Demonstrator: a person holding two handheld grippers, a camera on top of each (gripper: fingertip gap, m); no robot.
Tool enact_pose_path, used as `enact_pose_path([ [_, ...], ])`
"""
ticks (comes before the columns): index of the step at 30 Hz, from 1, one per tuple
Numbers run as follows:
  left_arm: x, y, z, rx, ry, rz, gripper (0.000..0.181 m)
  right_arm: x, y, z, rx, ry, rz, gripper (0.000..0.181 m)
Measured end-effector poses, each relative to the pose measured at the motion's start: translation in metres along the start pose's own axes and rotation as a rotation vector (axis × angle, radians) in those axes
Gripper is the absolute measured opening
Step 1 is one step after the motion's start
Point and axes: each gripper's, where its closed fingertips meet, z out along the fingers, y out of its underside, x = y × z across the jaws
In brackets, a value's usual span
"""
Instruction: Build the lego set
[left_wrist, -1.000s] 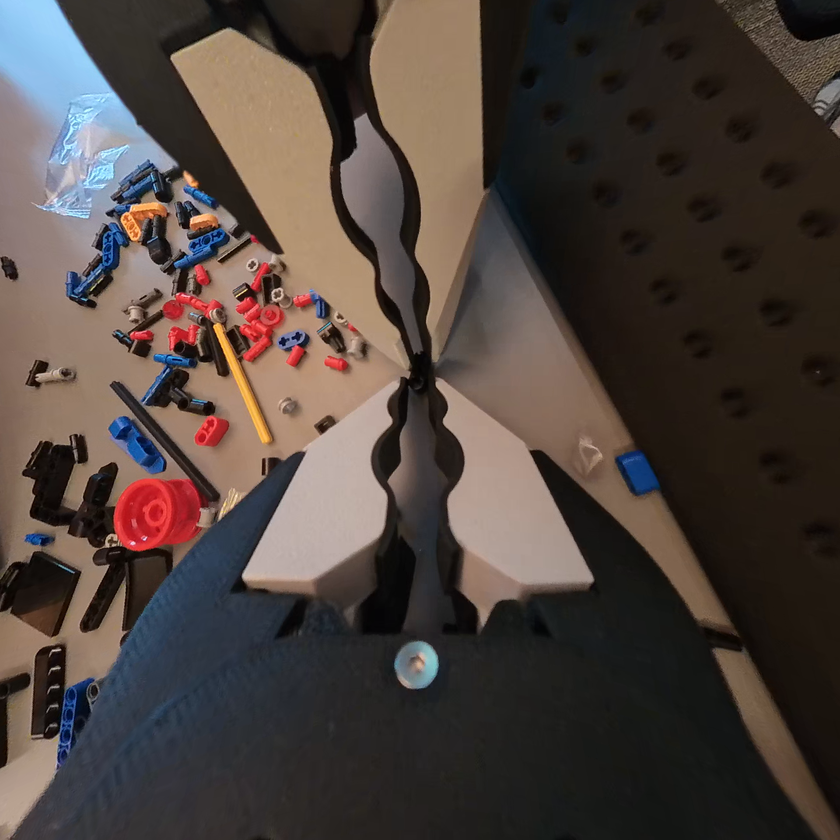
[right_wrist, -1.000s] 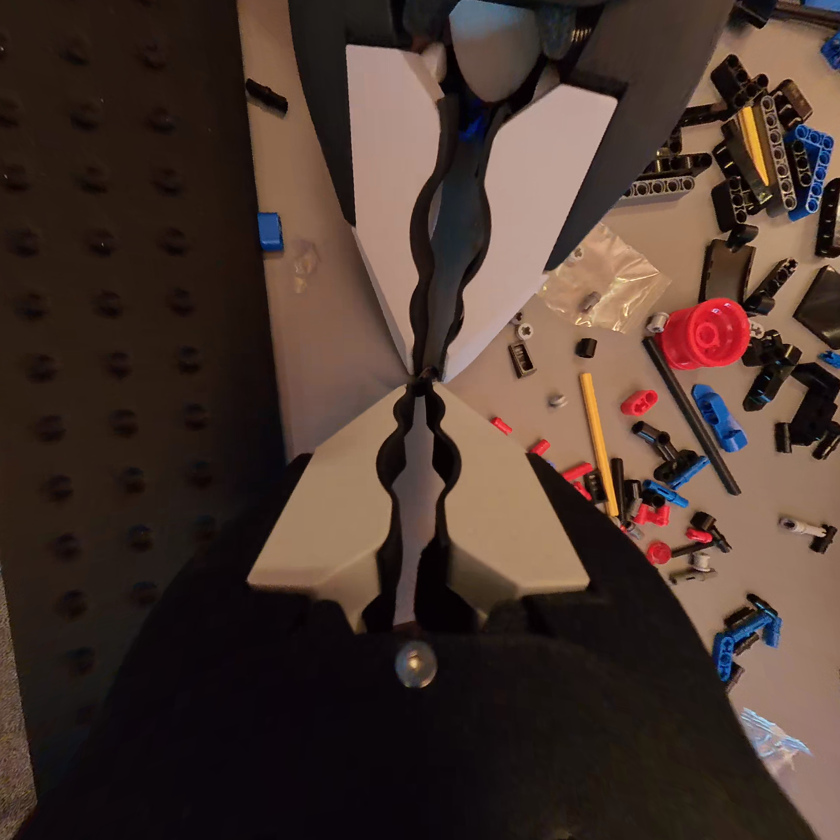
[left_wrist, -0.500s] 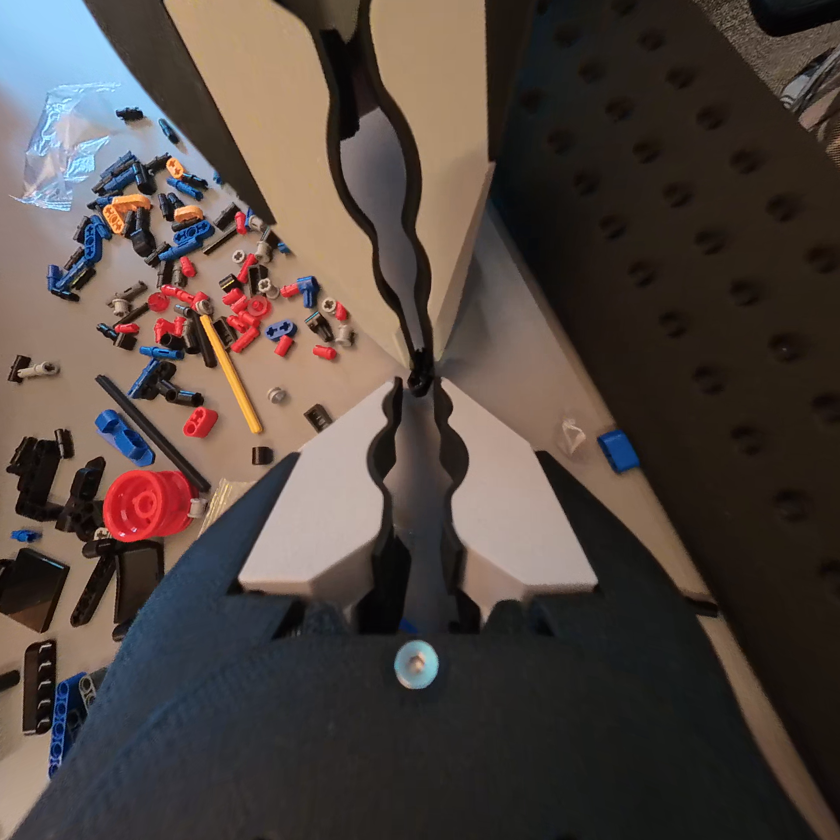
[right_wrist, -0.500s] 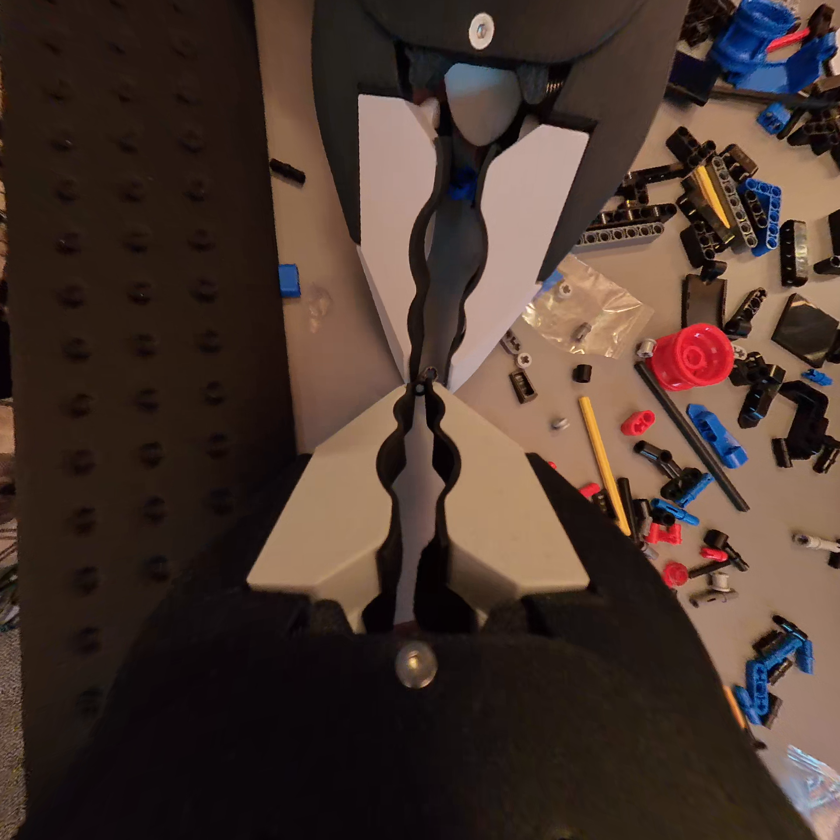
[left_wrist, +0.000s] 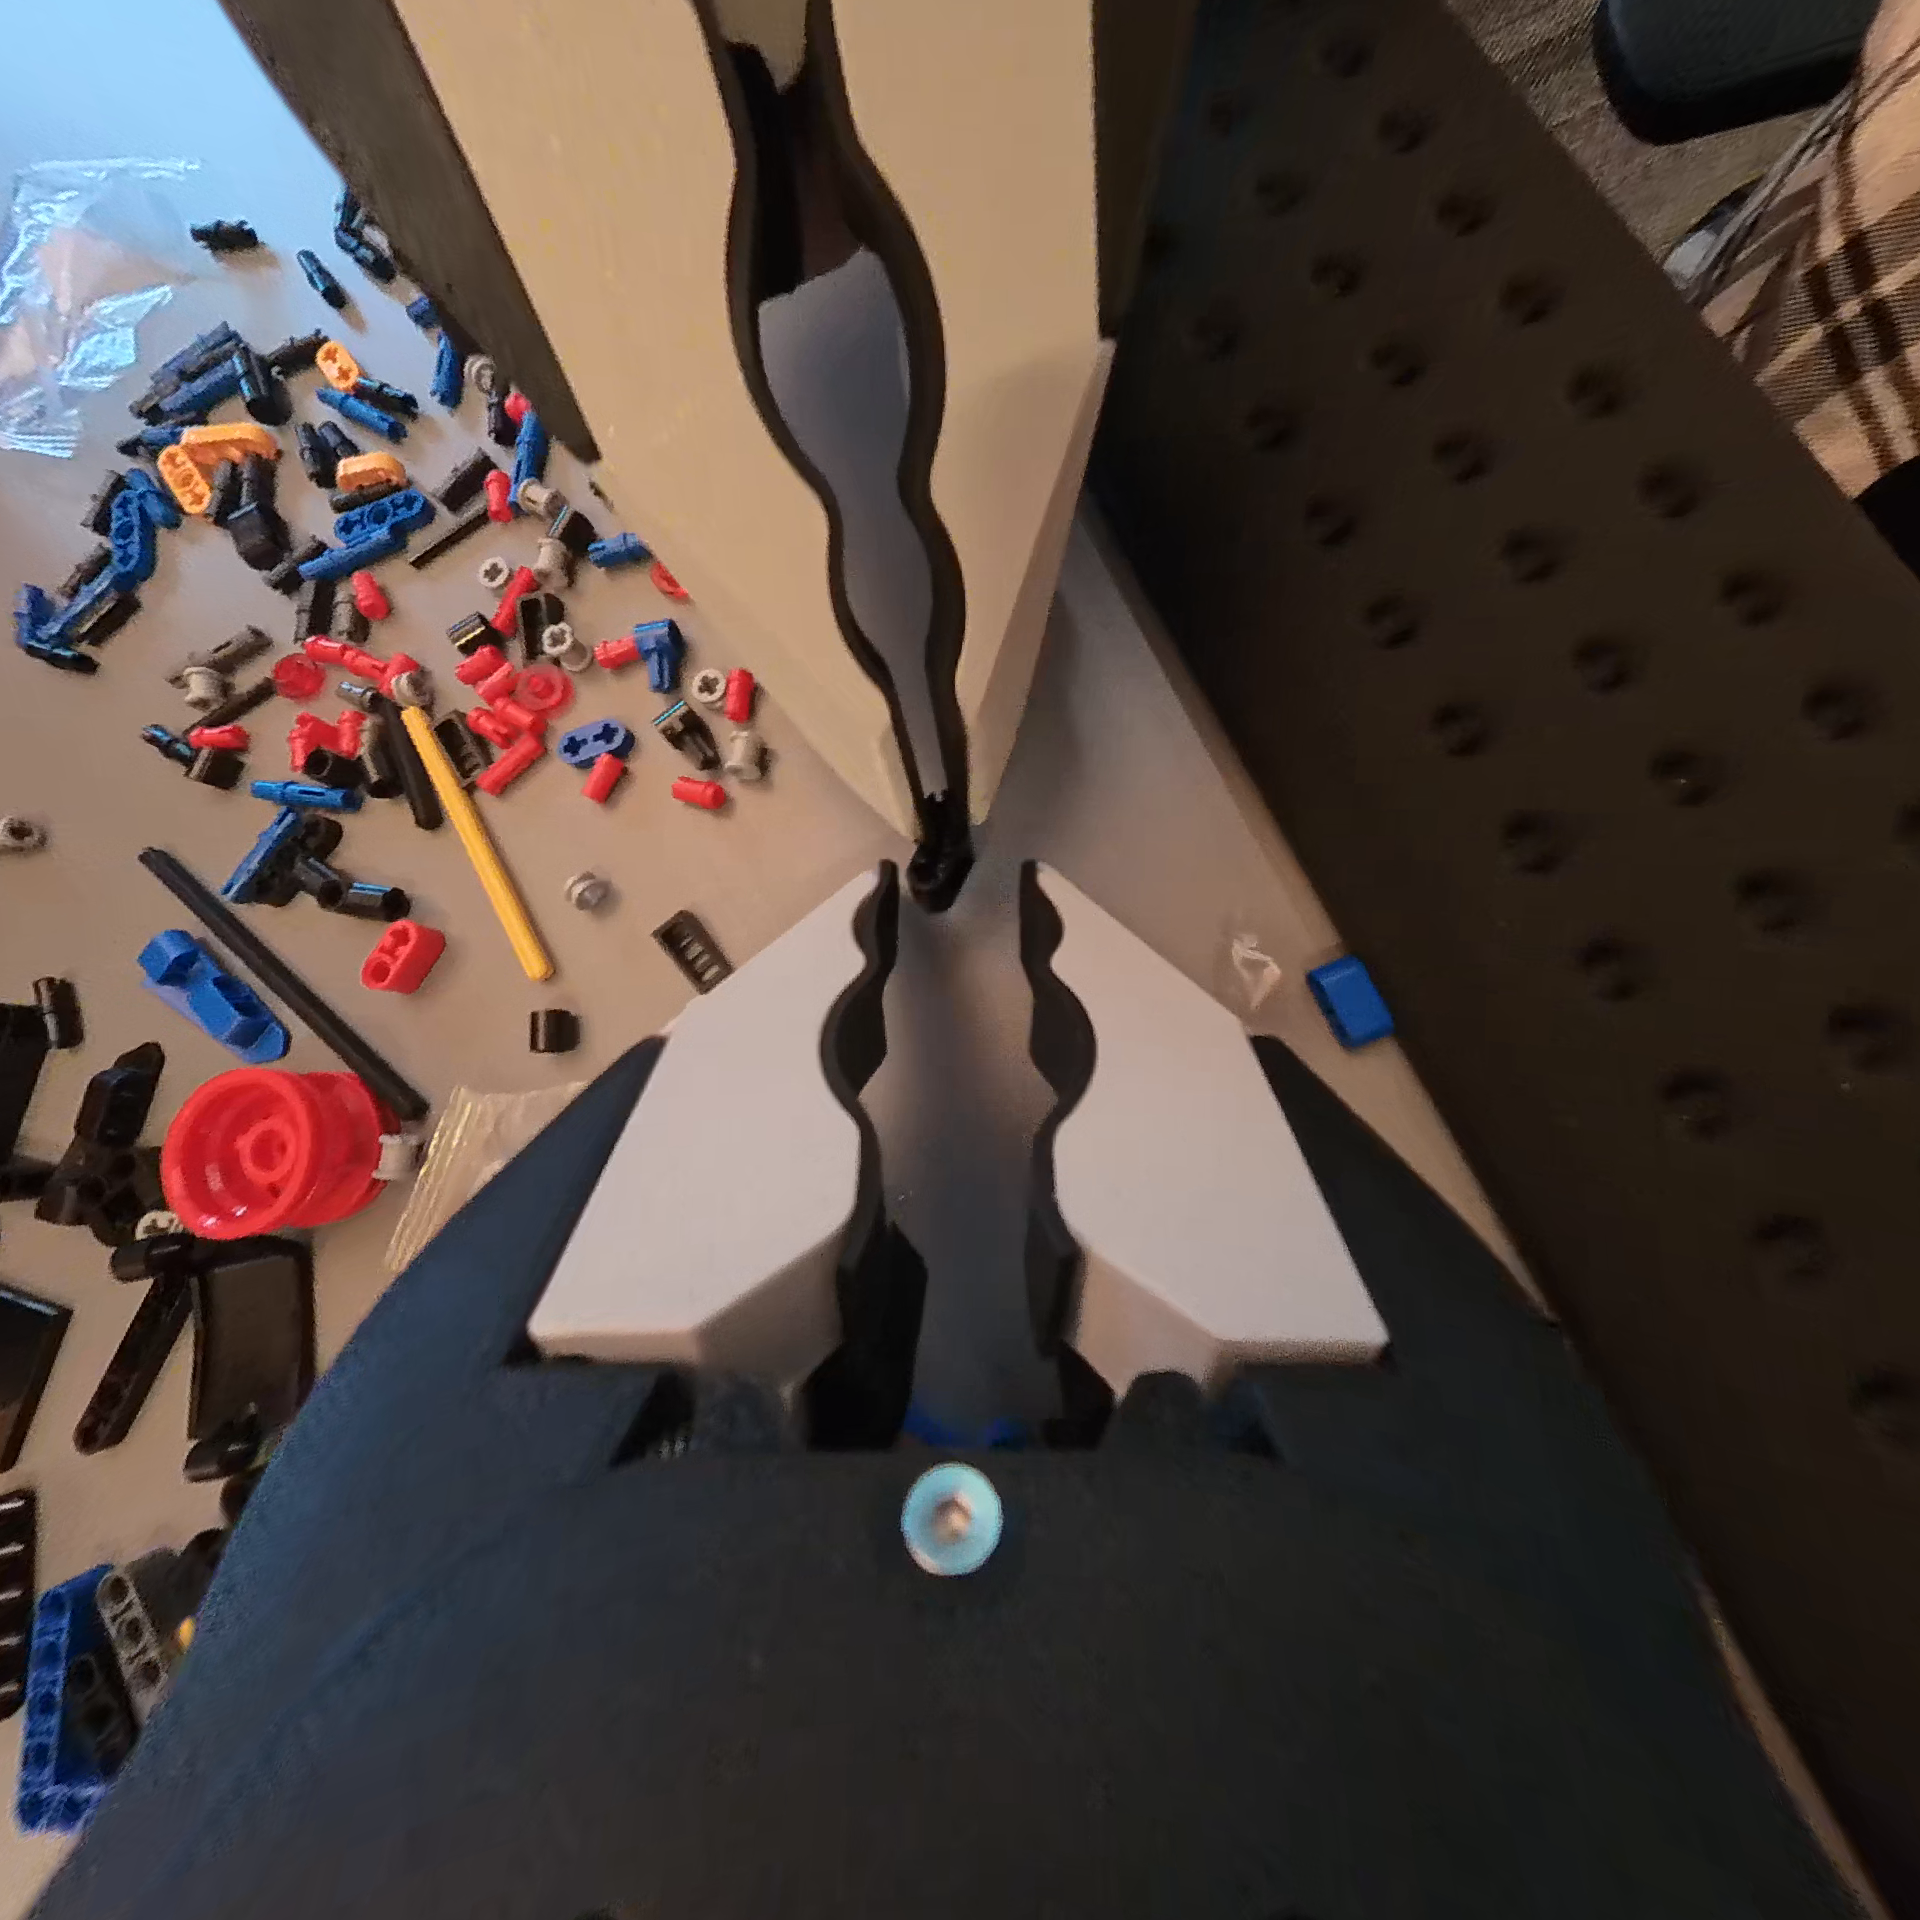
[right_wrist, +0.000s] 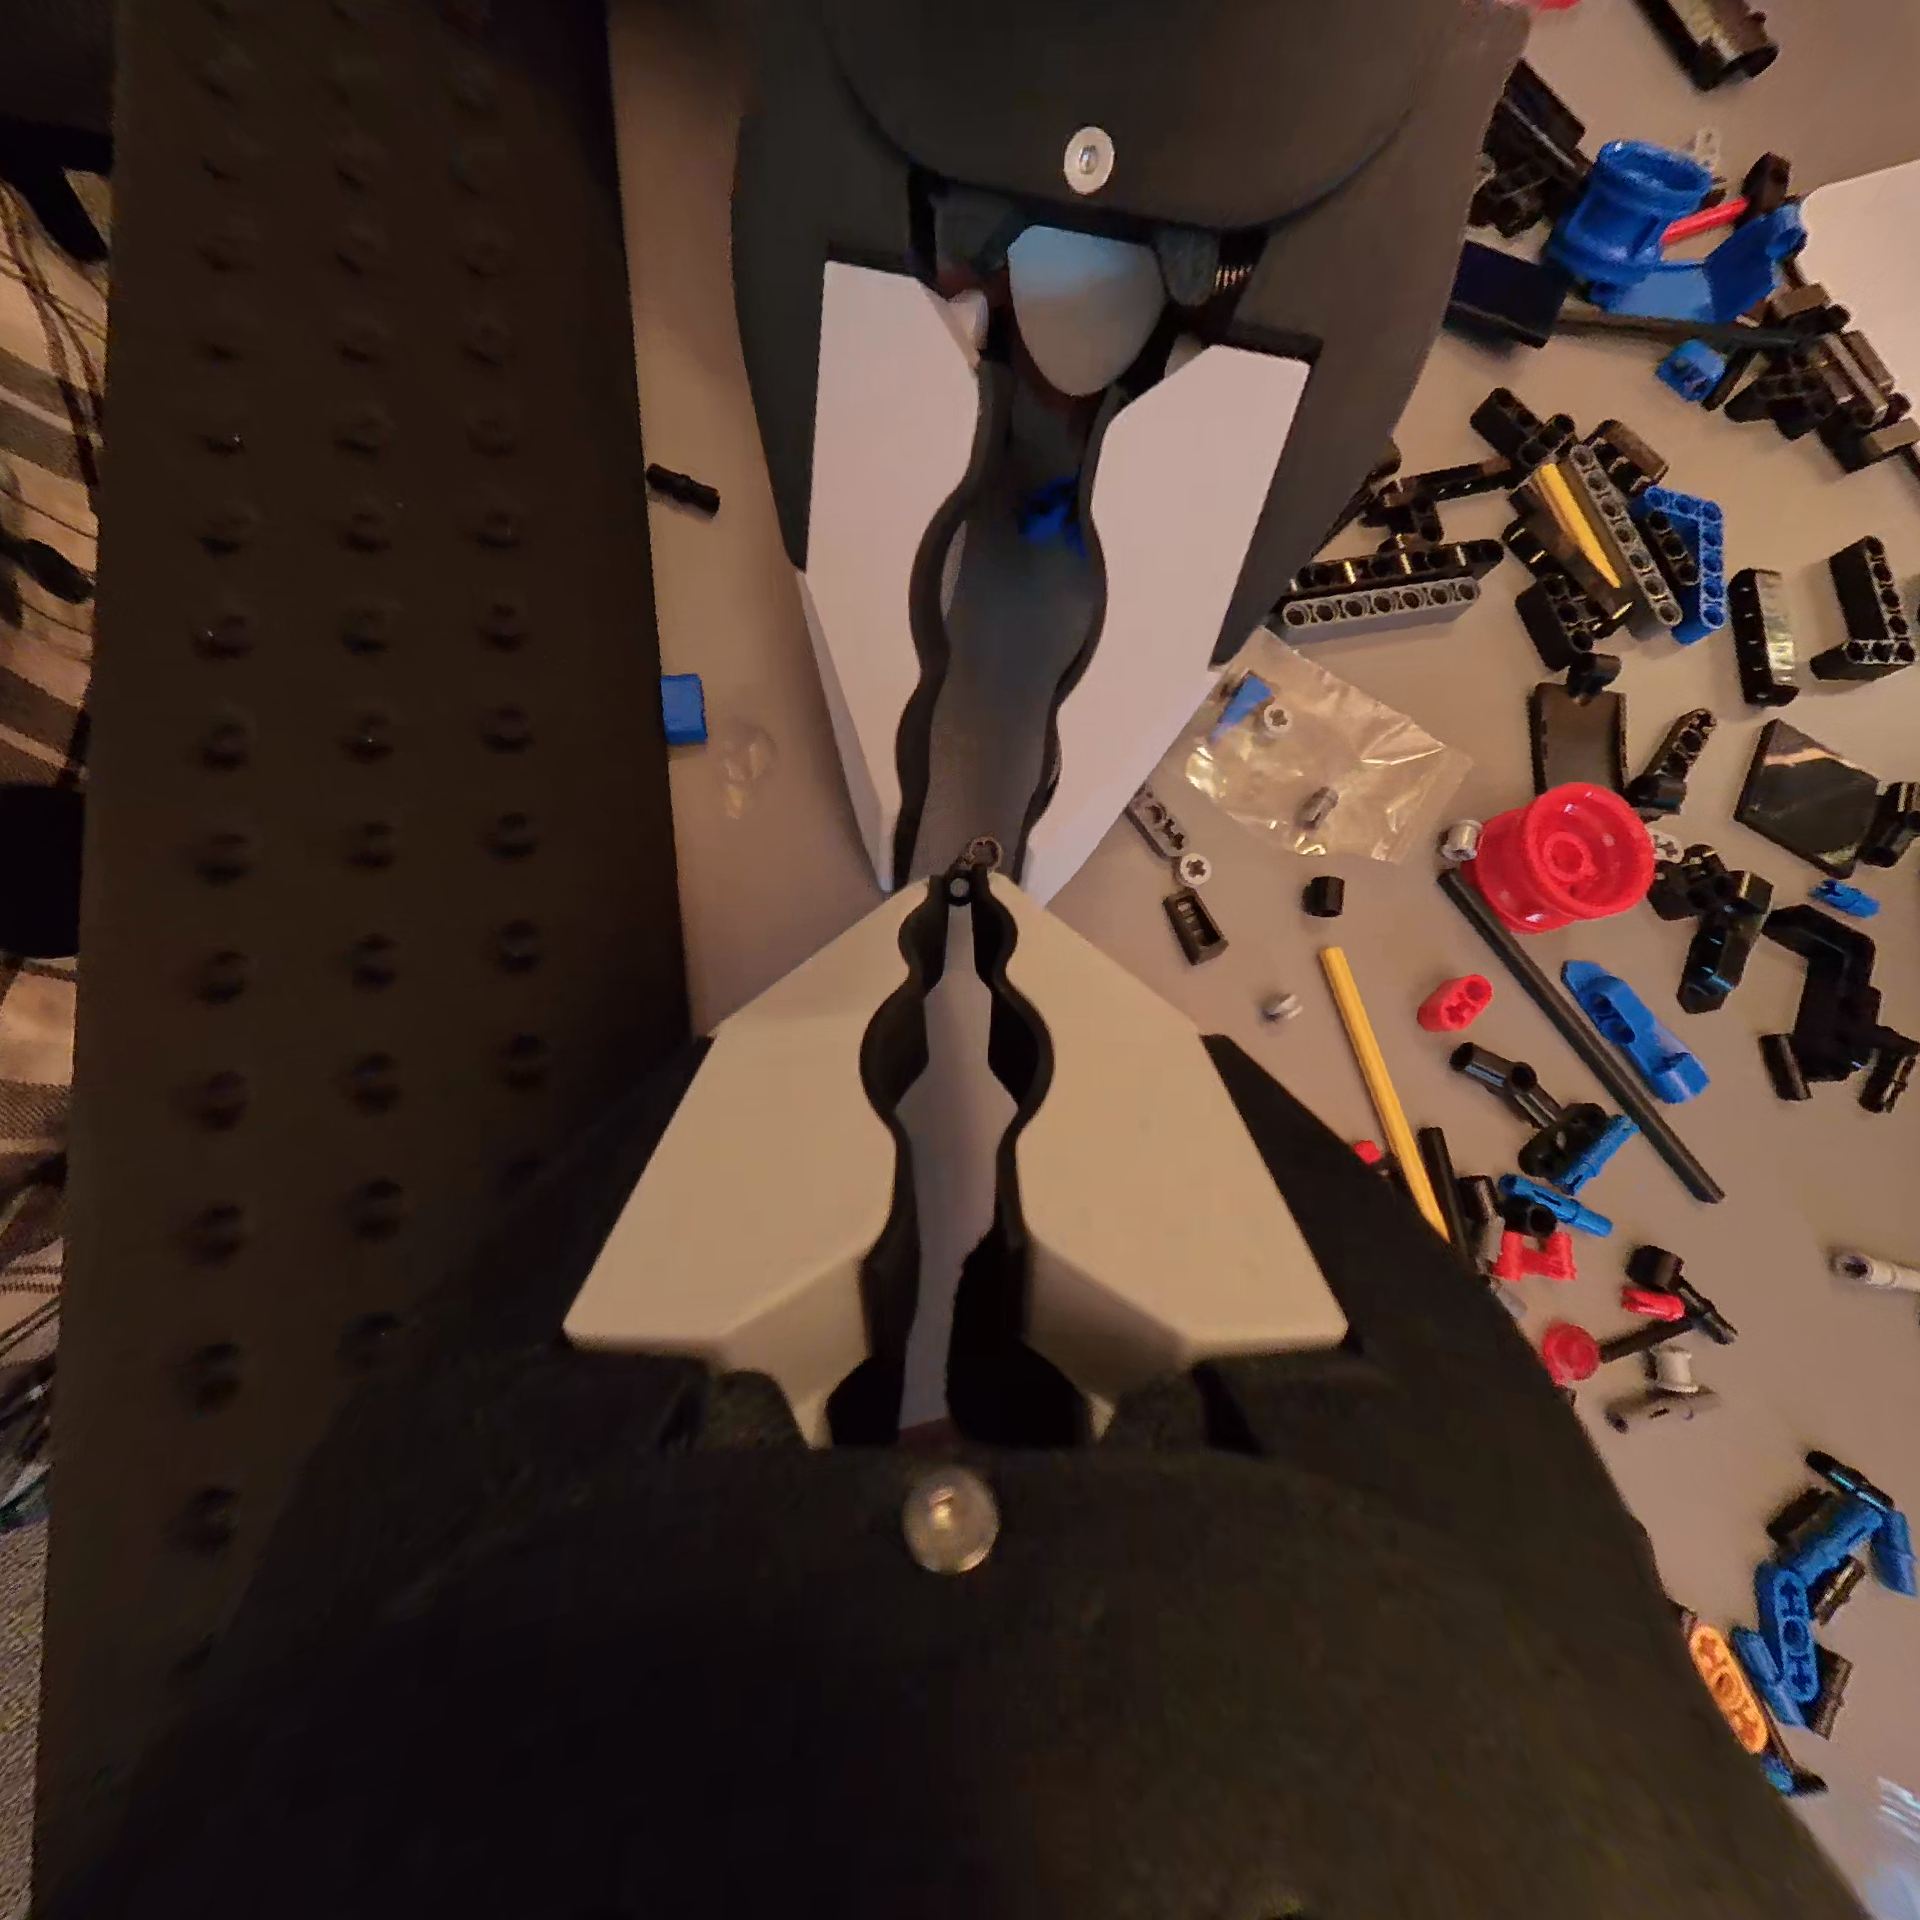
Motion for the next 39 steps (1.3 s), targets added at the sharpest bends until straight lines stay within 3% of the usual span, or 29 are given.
enact_pose_path([
  [6, -0.0017, -0.0072, -0.0038, 0.043, -0.004, -0.009, 0.01, -0.0001, -0.0065, -0.002, 0.05, 0.01, -0.002, 0.004],
  [39, -0.001, -0.0035, -0.0103, 0.023, 0.024, -0.054, 0.006, 0.0037, -0.0058, -0.0035, 0.044, 0.076, 0.005, 0.0],
])
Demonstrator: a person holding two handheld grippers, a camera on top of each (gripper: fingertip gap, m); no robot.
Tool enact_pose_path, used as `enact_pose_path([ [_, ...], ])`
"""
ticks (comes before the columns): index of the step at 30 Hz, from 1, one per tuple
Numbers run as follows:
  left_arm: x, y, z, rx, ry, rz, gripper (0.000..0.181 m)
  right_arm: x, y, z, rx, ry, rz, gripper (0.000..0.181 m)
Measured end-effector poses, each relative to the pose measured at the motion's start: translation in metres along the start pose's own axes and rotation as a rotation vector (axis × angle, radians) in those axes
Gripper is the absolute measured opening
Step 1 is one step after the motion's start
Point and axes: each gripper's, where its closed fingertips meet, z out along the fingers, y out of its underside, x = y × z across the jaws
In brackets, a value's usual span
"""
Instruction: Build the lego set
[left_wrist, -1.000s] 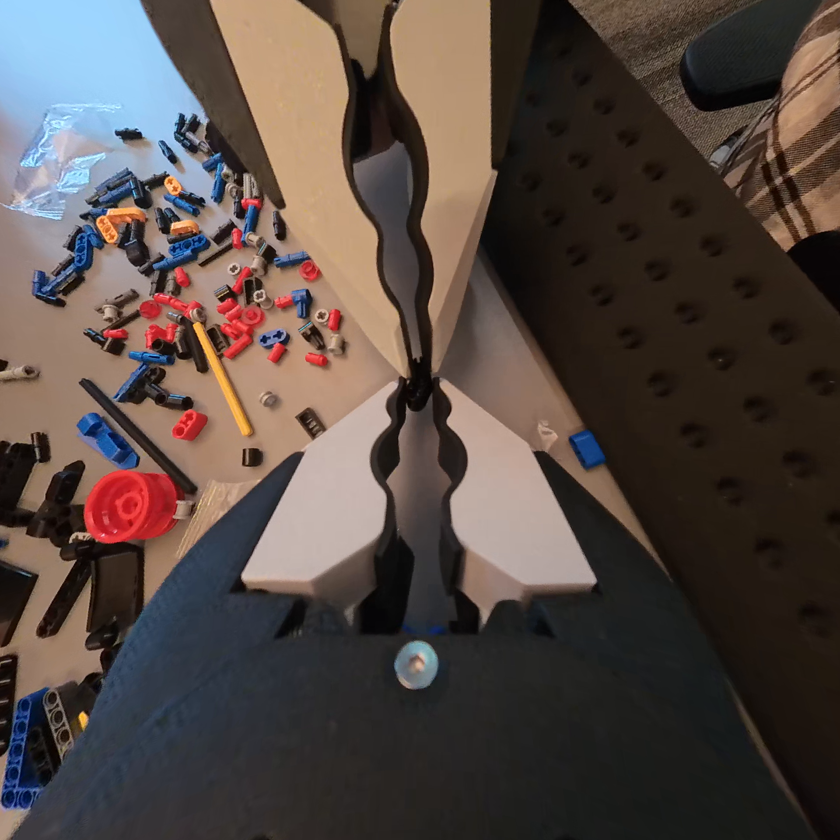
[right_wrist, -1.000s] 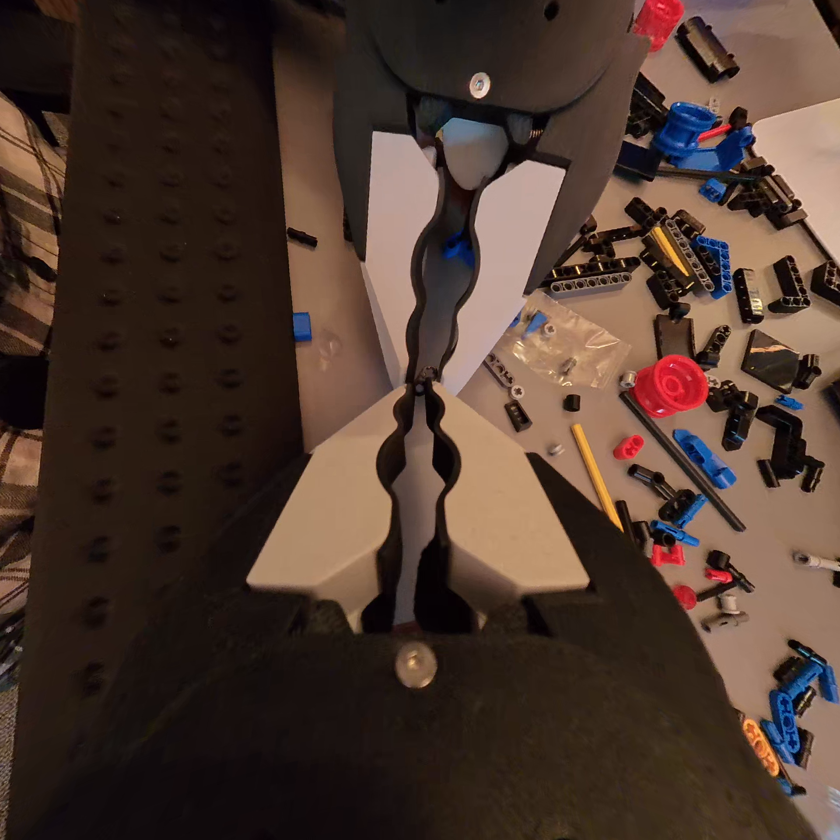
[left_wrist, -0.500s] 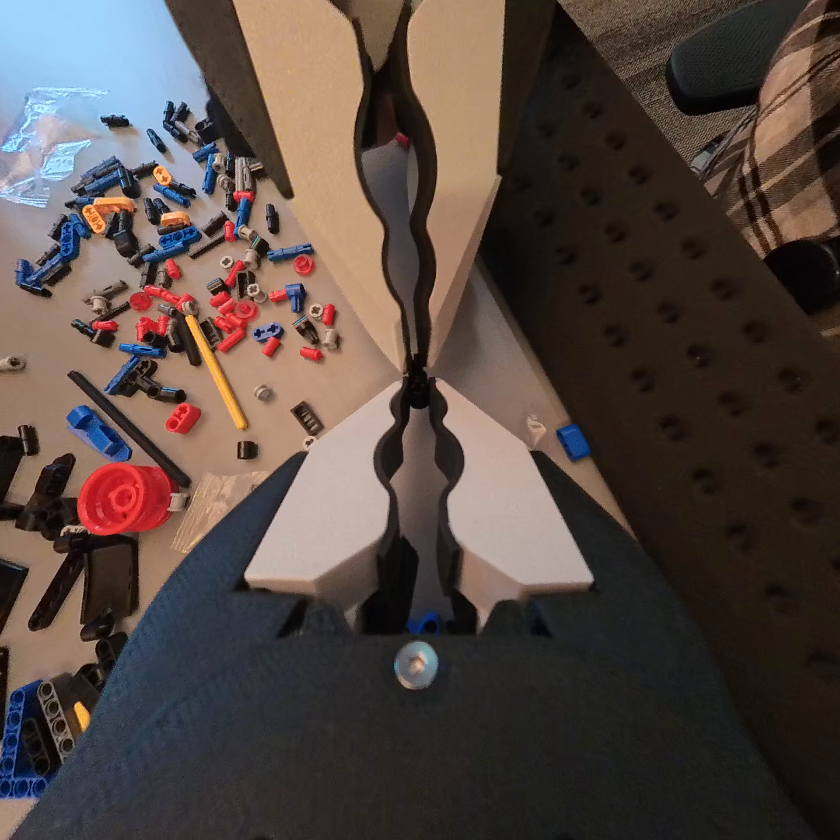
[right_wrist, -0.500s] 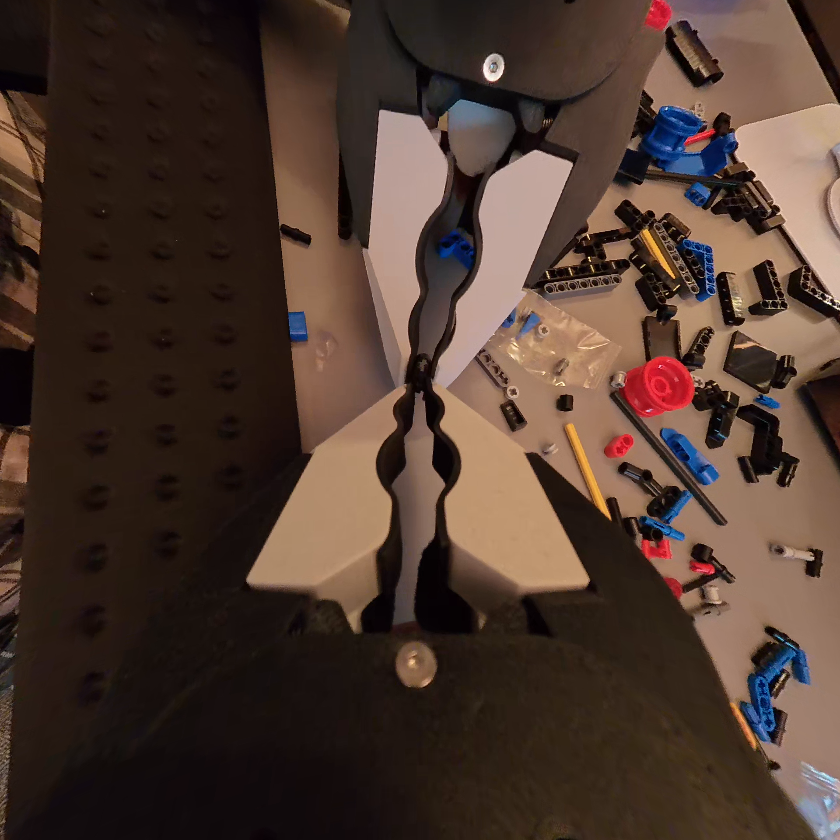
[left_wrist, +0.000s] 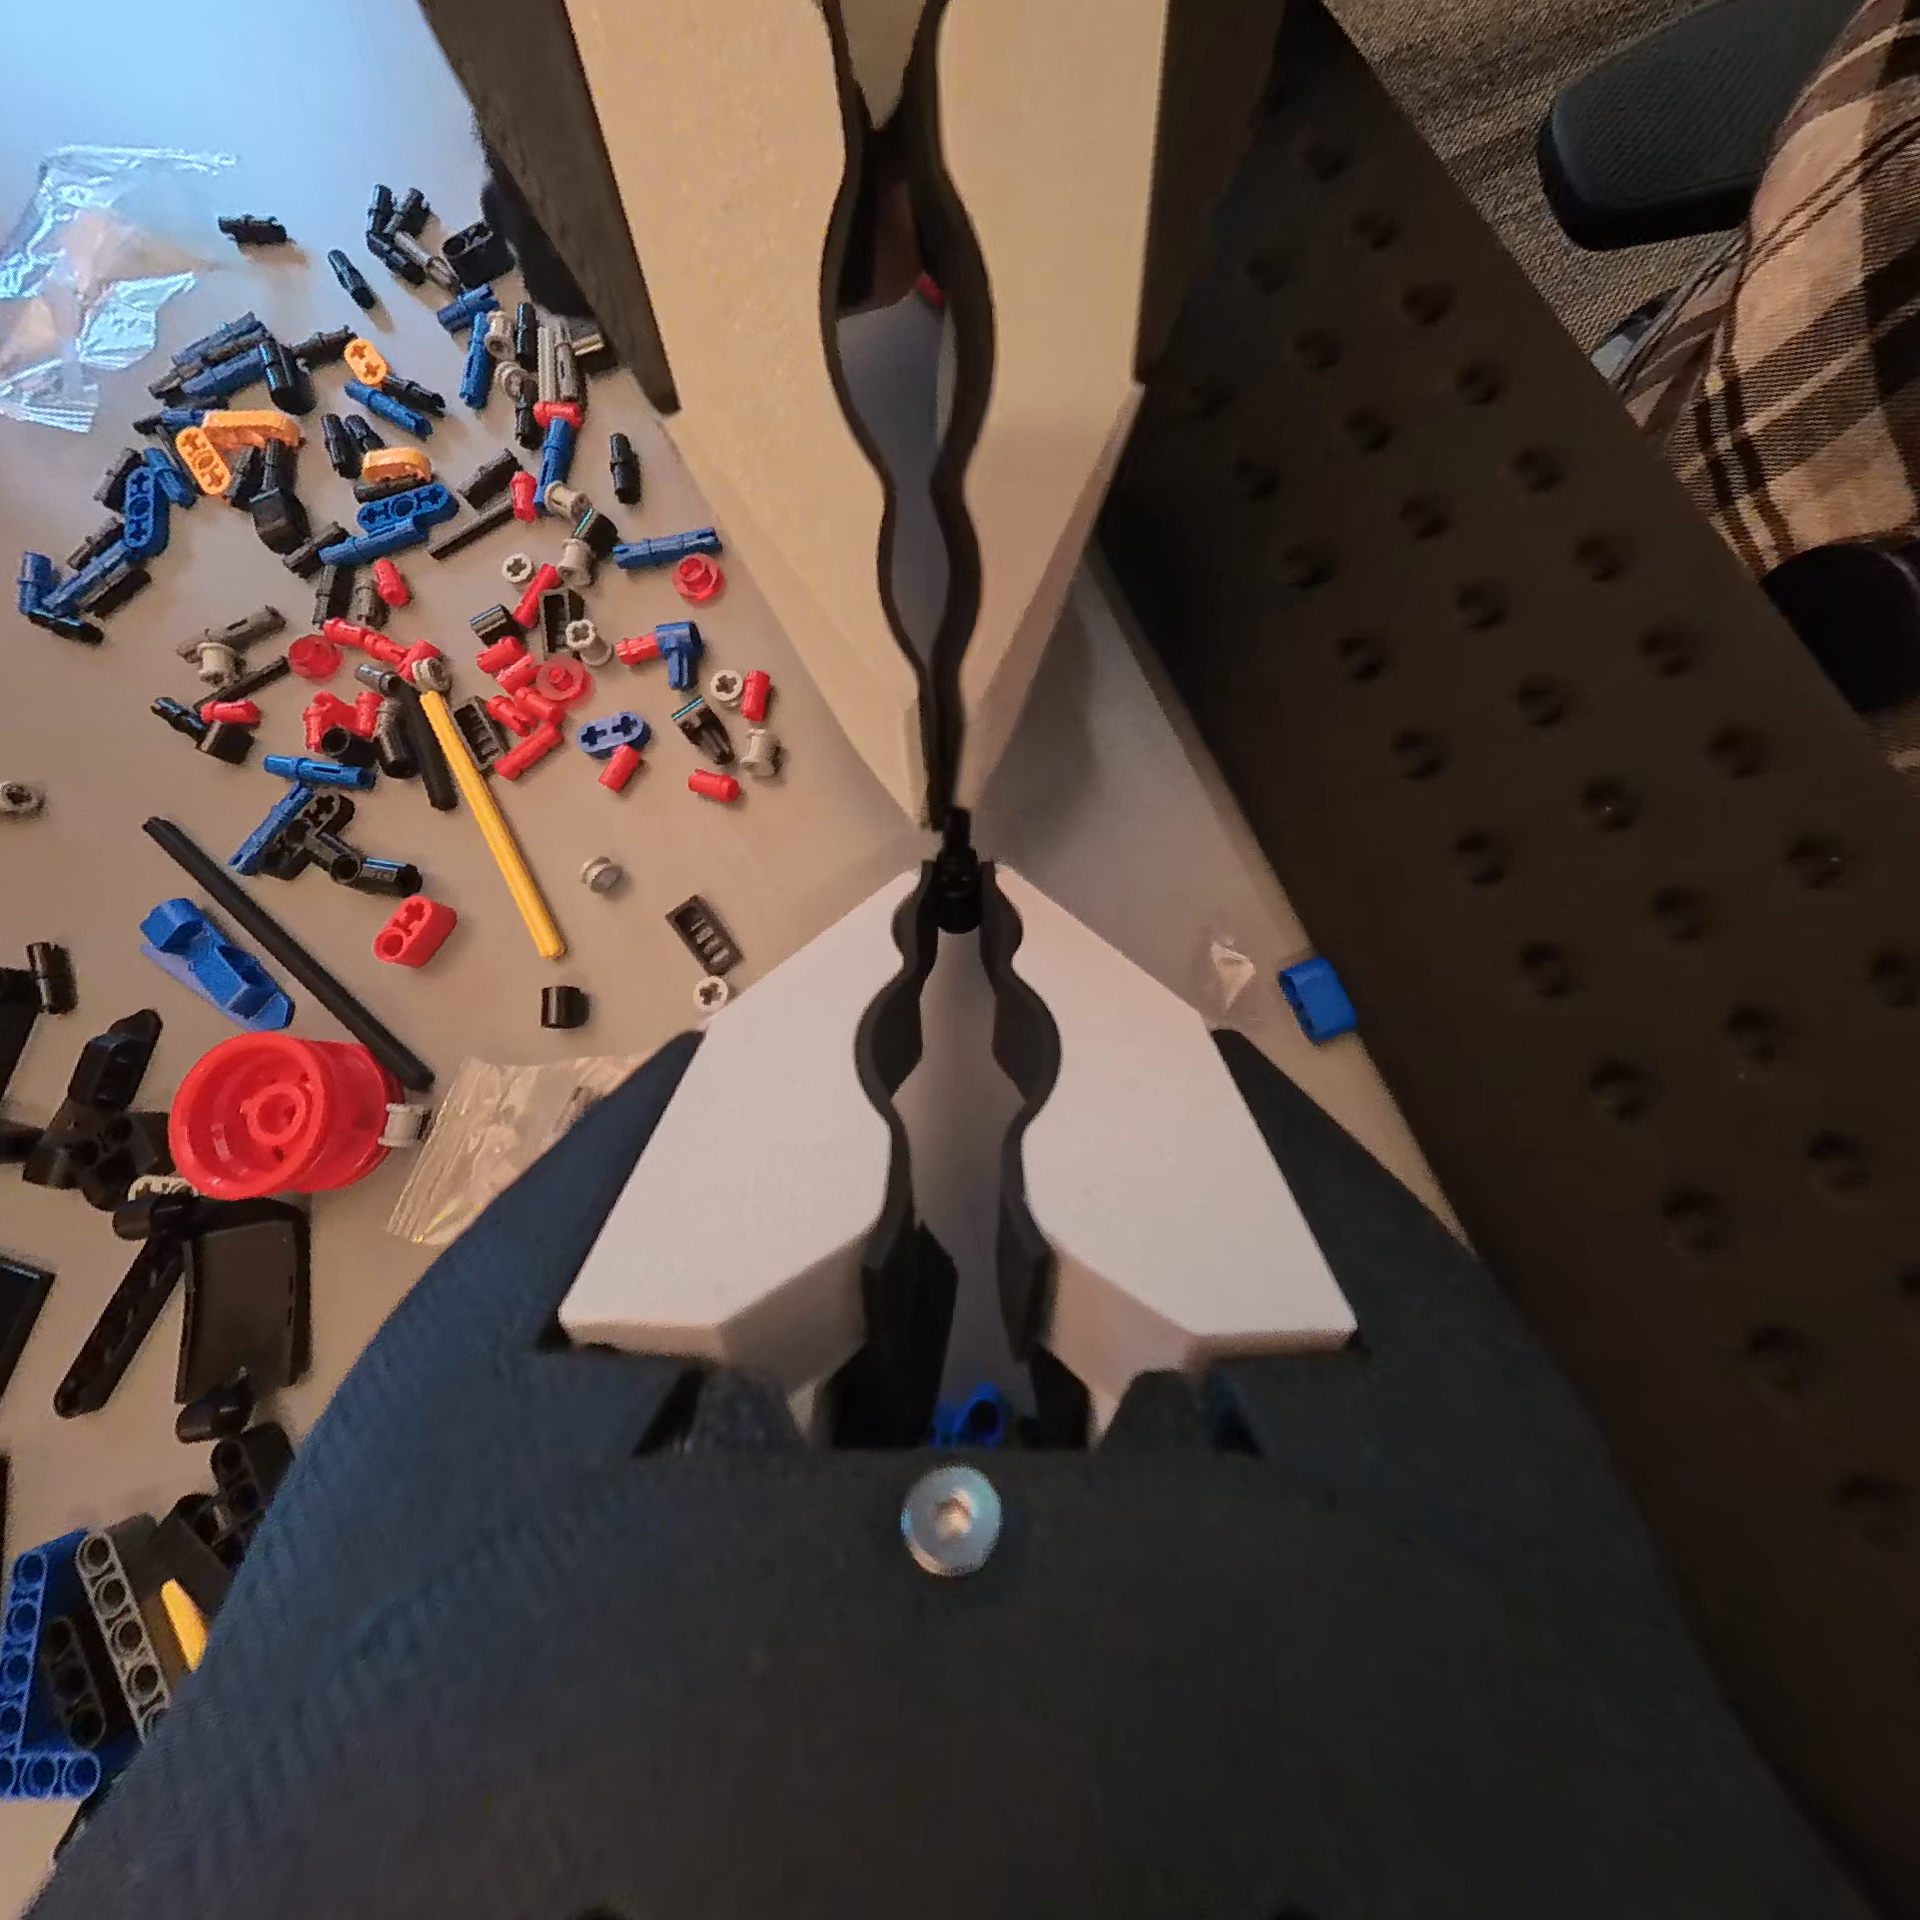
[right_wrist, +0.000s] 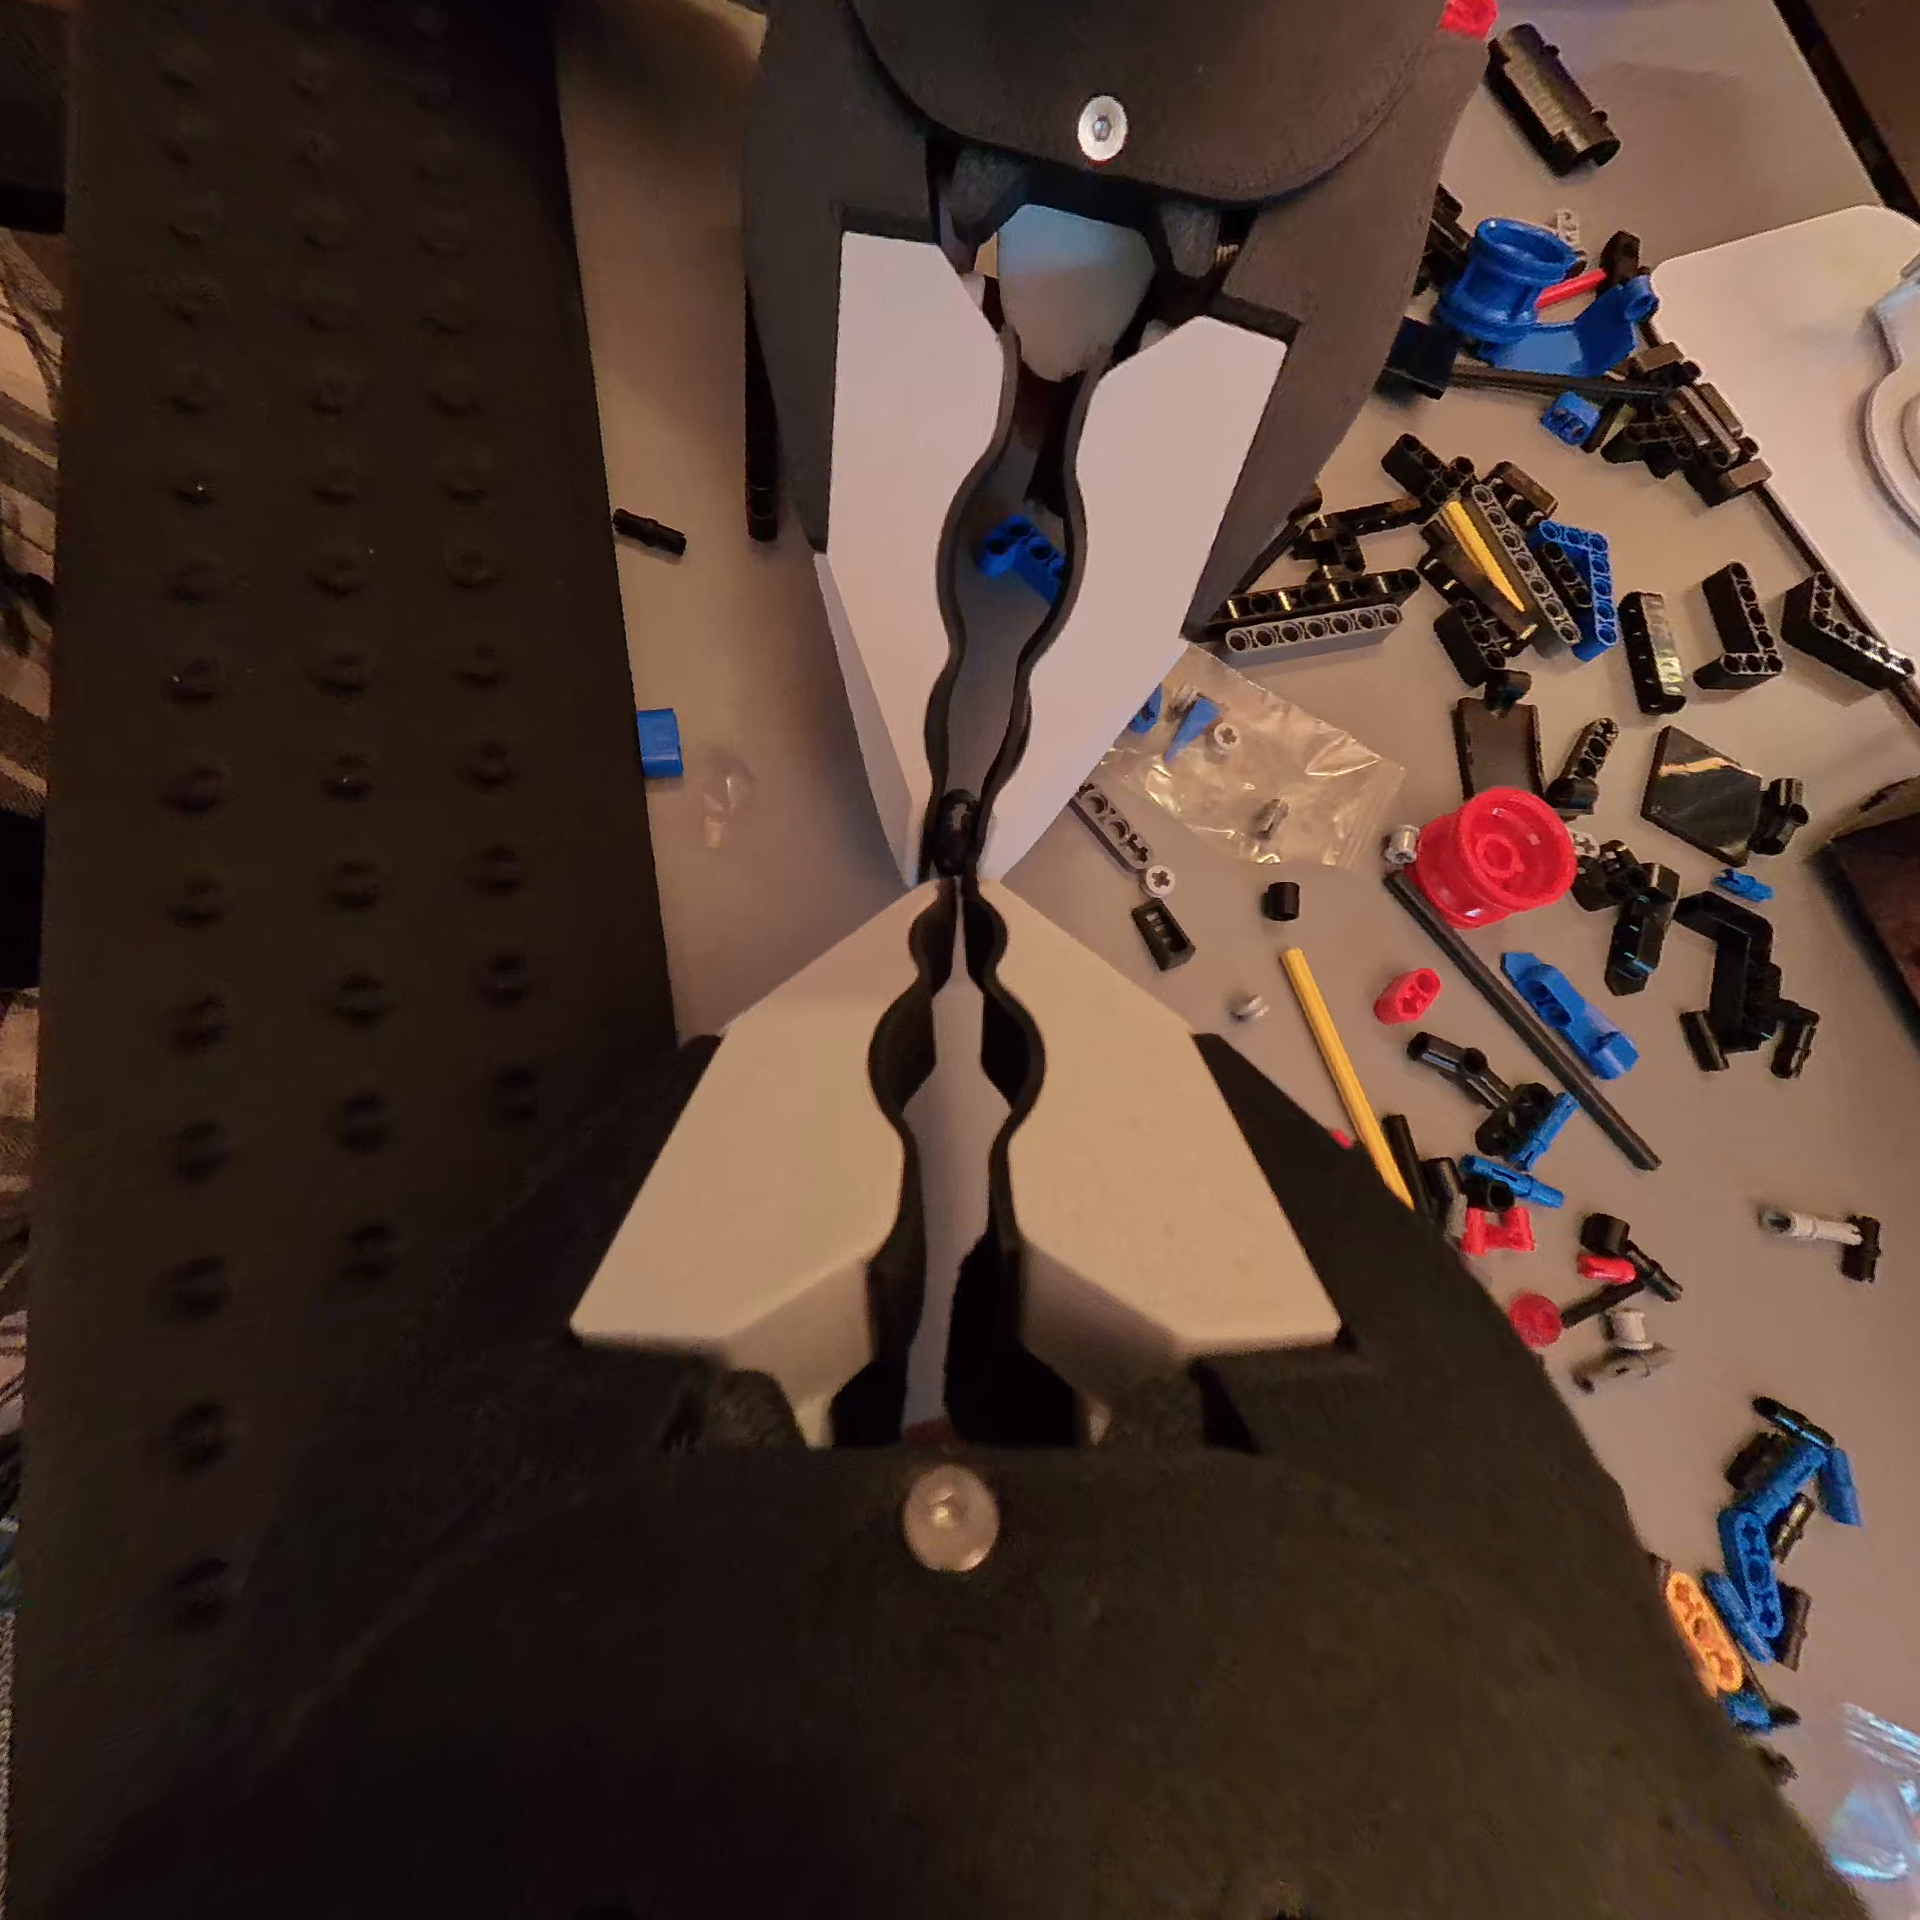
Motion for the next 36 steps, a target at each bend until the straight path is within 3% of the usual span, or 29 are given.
enact_pose_path([
  [22, 0.013, 0.0, 0.015, -0.062, 0.08, -0.087, 0.008, -0.002, 0.023, -0.021, -0.033, 0.068, 0.077, 0.006],
  [31, 0.007, 0.0, 0.014, -0.076, 0.024, -0.077, 0.029, 0.005, 0.022, -0.03, 0.012, 0.098, 0.098, 0.007],
  [36, 0.005, -0.003, 0.002, -0.103, -0.07, -0.021, 0.026, 0.019, 0.016, -0.037, 0.061, 0.148, 0.109, 0.007],
])
